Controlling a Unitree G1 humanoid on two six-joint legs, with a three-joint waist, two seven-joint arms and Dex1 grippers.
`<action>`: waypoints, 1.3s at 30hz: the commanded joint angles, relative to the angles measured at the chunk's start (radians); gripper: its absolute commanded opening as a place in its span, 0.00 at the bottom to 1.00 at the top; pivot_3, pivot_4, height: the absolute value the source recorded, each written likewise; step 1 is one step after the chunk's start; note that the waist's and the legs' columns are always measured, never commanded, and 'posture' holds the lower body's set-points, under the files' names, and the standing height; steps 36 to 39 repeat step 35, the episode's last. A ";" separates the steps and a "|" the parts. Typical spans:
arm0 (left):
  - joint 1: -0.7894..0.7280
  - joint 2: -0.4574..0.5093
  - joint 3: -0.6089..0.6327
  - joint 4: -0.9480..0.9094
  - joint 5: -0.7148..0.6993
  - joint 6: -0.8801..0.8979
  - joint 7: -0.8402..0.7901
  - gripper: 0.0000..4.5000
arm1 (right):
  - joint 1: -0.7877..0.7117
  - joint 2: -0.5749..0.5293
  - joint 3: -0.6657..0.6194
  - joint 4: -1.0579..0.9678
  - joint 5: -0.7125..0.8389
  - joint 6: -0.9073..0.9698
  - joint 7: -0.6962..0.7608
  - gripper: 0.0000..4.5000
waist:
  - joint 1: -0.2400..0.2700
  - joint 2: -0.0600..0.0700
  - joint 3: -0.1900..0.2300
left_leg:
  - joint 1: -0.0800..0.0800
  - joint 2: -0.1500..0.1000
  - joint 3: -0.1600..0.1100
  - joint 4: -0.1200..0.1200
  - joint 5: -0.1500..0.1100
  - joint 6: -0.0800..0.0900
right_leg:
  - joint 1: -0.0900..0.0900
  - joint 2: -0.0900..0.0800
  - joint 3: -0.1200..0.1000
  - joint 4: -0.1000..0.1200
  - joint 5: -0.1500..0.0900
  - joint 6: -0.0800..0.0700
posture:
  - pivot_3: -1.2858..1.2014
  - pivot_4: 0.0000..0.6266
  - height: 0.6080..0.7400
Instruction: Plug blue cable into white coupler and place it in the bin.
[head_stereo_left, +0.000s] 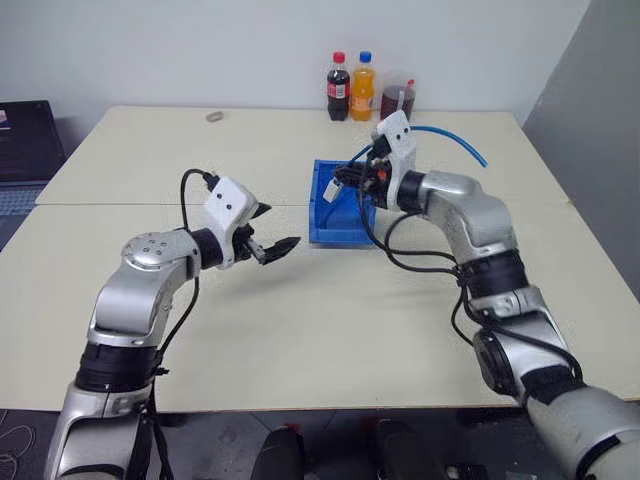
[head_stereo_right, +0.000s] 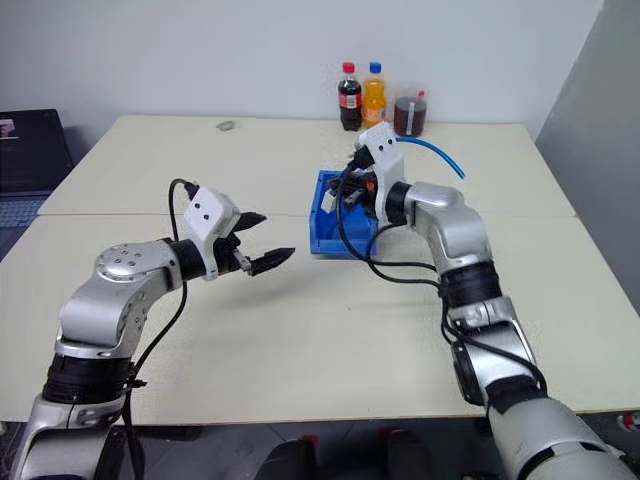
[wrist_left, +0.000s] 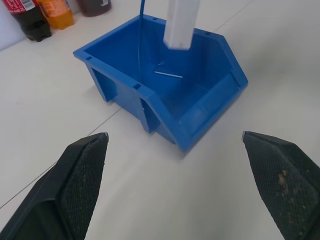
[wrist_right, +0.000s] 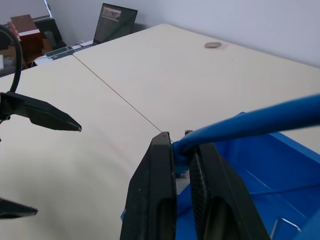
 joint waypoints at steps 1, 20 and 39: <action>-0.047 -0.041 0.009 -0.041 -0.042 0.044 0.031 1.00 | -0.130 0.004 0.002 0.215 -0.032 -0.098 0.028 0.27 | 0.002 0.000 0.000 | -0.004 0.000 0.000 0.001 0.000 0.000 | -0.003 0.000 0.000 0.000 0.000 0.000 | 0.52 0.24 1.00; -0.031 0.028 0.066 0.002 -0.076 0.073 0.018 1.00 | -0.172 -0.405 0.250 0.271 -0.296 -0.324 0.663 0.99 | 0.008 0.000 0.000 | -0.009 -0.002 0.001 0.003 0.000 -0.002 | -0.005 -0.004 -0.003 0.000 0.000 0.000 | 0.52 0.24 1.00; 0.013 0.165 0.179 0.162 -0.096 -0.059 -0.073 1.00 | 0.315 -0.541 -0.069 -0.524 0.031 0.180 0.507 0.99 | 0.014 0.004 0.004 | -0.009 -0.002 -0.002 0.017 -0.001 -0.001 | -0.003 -0.003 -0.004 0.010 0.000 0.000 | 0.52 0.24 1.00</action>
